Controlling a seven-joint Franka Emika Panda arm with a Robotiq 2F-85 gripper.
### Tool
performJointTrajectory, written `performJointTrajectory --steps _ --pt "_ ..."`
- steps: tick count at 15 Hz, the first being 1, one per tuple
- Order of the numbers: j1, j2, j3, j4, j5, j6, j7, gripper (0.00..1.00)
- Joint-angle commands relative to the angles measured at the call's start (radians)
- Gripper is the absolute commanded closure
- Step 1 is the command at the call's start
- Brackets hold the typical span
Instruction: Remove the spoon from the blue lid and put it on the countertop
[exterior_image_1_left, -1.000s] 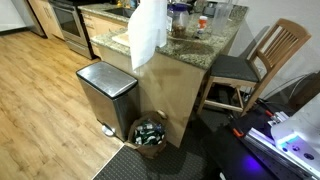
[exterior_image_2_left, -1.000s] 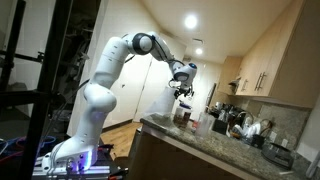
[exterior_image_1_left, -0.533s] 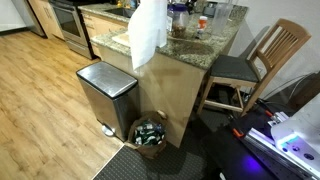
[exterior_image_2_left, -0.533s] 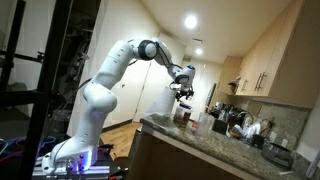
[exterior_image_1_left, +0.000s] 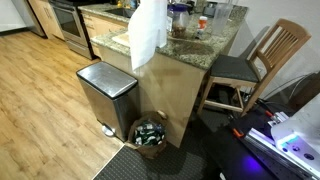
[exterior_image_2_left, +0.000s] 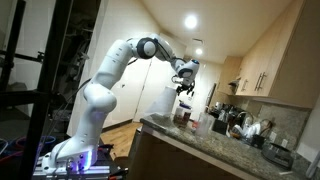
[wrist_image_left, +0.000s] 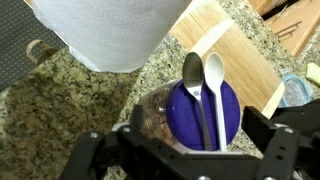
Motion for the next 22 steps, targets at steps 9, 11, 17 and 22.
performJointTrajectory --steps 9,11,17,22 --pt "-0.008 0.115 -0.013 0.182 -0.130 -0.228 0.210 0.00" --pt "-0.012 0.160 -0.007 0.239 -0.107 -0.255 0.224 0.00" --pt "-0.005 0.108 -0.007 0.154 -0.117 -0.194 0.205 0.00" --pt "0.002 0.175 0.004 0.172 -0.108 -0.168 0.190 0.00"
